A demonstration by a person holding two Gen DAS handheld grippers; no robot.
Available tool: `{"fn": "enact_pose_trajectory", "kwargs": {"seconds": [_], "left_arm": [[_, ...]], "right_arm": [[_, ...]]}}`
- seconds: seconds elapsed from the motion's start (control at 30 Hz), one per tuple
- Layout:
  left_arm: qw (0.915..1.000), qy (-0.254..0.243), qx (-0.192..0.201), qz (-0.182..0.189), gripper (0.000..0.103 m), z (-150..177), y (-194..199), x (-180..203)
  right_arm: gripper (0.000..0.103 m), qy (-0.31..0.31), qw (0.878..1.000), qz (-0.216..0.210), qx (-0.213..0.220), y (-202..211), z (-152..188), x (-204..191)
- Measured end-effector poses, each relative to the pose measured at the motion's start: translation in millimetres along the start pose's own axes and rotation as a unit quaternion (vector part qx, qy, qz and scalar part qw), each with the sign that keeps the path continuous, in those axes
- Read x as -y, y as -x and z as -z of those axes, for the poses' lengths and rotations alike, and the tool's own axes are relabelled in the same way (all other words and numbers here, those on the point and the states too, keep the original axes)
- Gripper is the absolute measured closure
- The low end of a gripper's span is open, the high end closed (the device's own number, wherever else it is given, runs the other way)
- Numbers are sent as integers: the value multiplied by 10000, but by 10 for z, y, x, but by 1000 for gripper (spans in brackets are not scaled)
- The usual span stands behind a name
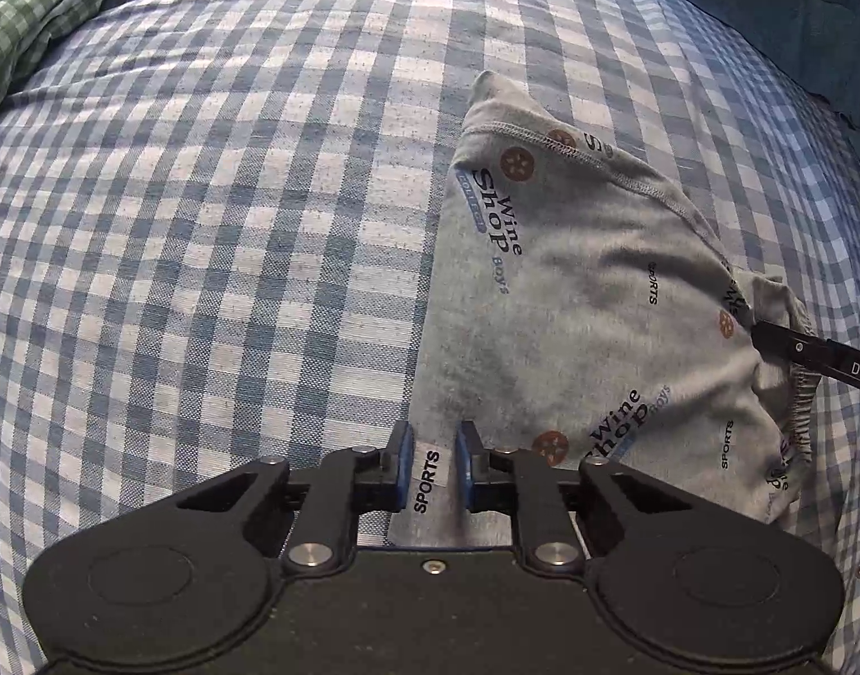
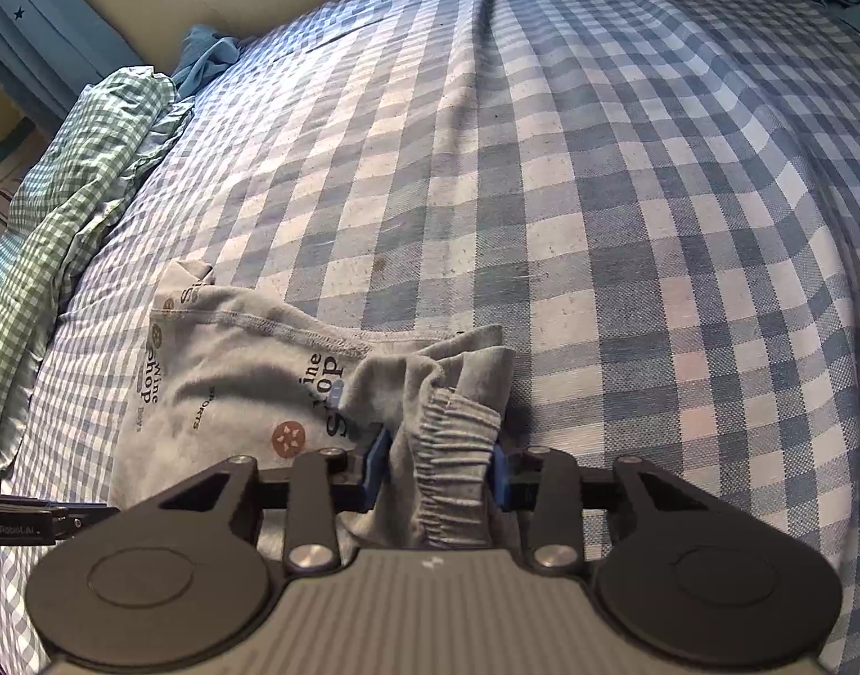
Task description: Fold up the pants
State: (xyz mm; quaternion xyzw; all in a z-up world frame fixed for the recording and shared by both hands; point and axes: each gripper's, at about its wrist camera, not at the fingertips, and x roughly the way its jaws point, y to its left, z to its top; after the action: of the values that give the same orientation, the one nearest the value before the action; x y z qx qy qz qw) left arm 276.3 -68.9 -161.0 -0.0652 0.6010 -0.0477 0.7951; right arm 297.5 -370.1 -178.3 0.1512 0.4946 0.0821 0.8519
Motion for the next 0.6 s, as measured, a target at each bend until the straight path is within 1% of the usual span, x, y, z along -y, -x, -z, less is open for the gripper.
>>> {"fn": "enact_pose_trajectory", "kwargs": {"seconds": [0.07, 0.13, 0.27, 0.43, 0.6], "left_arm": [[10000, 17, 53, -20, 96, 10, 28, 9], [9999, 72, 130, 16, 97, 24, 87, 5], [9993, 81, 357, 103, 98, 53, 287, 8], [9975, 157, 612, 313, 99, 81, 549, 8], [9953, -26, 897, 376, 103, 119, 826, -5]], "right_arm": [[77, 42, 10000, 68, 32, 27, 2, -57], [78, 116, 9998, 178, 53, 67, 1, -120], [80, 279, 9990, 345, 96, 204, -19, -262], [81, 578, 9973, 415, 187, 451, -53, -485], [83, 1011, 9935, 435, 302, 658, -138, -820]]}}
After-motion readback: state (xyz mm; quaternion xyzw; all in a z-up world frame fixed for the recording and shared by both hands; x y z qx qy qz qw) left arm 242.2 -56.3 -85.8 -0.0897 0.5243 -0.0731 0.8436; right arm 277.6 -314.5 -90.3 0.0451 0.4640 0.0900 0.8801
